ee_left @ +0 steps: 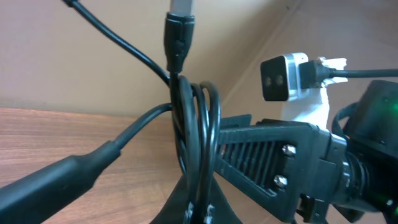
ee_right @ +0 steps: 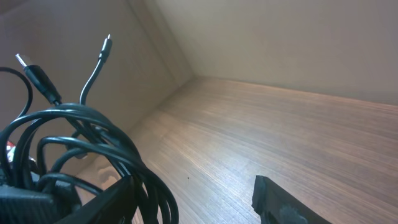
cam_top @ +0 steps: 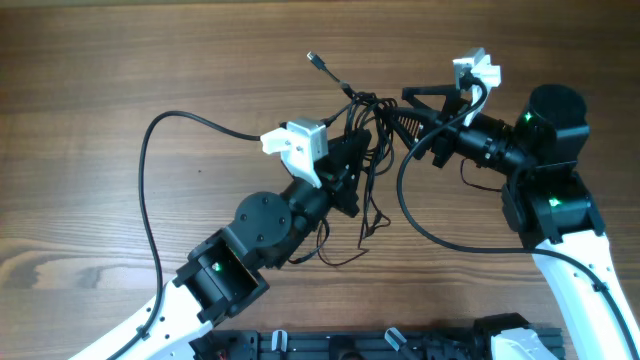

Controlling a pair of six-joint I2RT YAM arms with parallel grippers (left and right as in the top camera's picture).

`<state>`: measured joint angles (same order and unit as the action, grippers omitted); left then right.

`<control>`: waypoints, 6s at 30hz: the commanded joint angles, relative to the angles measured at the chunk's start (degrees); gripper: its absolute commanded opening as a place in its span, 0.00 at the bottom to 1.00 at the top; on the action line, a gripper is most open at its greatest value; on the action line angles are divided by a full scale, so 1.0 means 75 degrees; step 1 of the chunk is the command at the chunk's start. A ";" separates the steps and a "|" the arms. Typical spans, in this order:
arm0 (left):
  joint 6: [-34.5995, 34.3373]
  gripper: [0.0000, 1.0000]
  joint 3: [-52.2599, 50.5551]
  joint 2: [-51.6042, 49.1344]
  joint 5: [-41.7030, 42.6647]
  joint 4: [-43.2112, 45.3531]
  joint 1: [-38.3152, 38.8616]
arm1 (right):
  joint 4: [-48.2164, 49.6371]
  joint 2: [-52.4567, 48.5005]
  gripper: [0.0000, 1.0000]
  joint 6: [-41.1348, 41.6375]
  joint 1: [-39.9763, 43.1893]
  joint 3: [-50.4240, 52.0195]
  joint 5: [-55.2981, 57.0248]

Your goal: Untangle cables

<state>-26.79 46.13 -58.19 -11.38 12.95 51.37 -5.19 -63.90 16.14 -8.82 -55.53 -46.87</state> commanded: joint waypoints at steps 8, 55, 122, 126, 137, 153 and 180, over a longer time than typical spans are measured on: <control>0.0714 0.04 0.0052 0.0000 0.0915 0.0775 0.0038 | -0.0478 0.0096 0.60 -0.0361 -0.0017 -0.0032 0.0248; 0.0880 0.04 0.0052 0.2352 0.3348 -0.2518 -0.2903 | -0.0959 0.0093 1.00 -0.1527 0.1935 -0.0032 0.1212; -0.0443 0.04 0.0052 0.1961 0.5651 0.1323 -0.4575 | -0.2681 -0.0154 1.00 -0.1157 0.2588 -0.0029 0.7058; -0.0446 0.04 0.0052 0.1961 0.5263 0.1329 -0.5353 | -0.2658 -0.0154 1.00 -0.1154 0.2588 -0.0029 0.7481; -0.0493 0.04 0.0052 0.1958 0.5910 0.0656 -0.5502 | -0.2687 -0.0152 1.00 -0.2783 0.2585 -0.0032 0.1772; -0.0510 0.04 0.0052 0.0262 0.5094 0.0901 -0.3314 | -0.2235 0.1891 1.00 -0.0396 0.2098 -0.0055 -0.0973; 0.0644 0.04 0.0396 0.0026 -0.0408 0.1402 0.0612 | -0.5403 -0.0256 1.00 -0.0664 0.0513 -0.1239 0.6455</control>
<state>-24.01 47.64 -62.28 -13.30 23.44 55.79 -45.67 -63.05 10.17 -4.84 -63.81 -1.78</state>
